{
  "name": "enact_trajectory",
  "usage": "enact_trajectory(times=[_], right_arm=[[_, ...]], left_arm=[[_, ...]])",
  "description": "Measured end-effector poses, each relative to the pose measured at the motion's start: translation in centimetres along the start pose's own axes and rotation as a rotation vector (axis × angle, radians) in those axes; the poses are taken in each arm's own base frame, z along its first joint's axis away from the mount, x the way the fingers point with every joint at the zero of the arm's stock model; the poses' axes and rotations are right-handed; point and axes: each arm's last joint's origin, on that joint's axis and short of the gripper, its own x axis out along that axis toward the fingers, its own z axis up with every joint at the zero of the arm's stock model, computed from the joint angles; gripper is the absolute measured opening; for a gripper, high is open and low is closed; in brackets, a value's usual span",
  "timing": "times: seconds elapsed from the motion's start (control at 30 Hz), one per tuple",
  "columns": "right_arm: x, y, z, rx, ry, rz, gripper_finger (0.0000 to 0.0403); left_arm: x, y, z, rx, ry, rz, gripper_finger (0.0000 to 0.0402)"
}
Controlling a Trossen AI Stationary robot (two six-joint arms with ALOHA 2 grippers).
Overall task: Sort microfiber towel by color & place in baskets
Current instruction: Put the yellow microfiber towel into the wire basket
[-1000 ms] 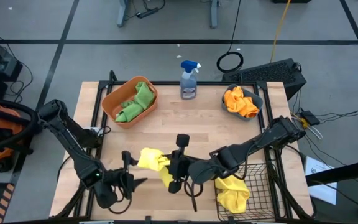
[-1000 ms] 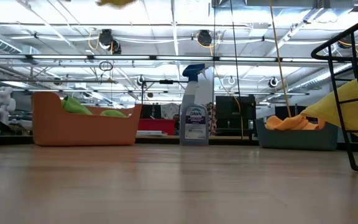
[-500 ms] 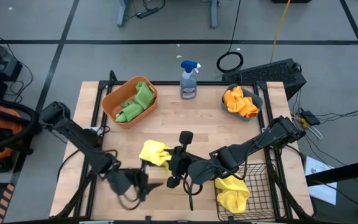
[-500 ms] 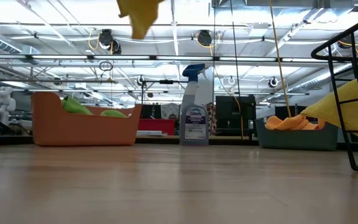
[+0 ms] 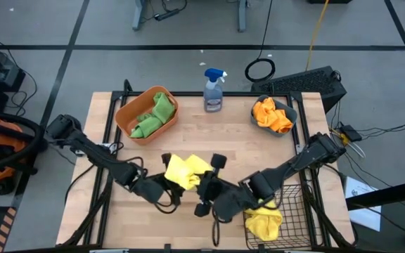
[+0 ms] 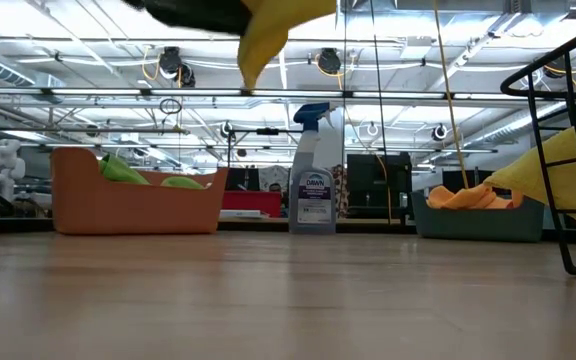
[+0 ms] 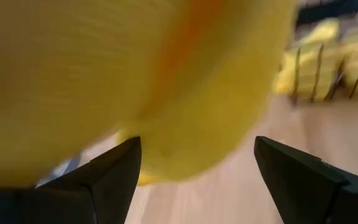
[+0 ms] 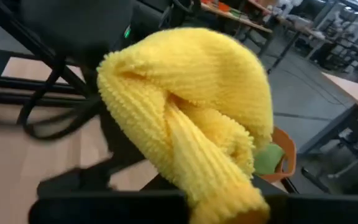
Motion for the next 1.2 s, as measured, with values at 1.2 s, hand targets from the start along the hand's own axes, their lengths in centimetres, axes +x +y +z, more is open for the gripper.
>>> enact_trajectory(times=[1.2], right_arm=[[-1.5, 1.3, -0.6, 0.02, 0.008, -0.018, 0.0015]], left_arm=[[2.7, 0.3, -2.6, -0.304, -0.367, -0.58, 0.0312]])
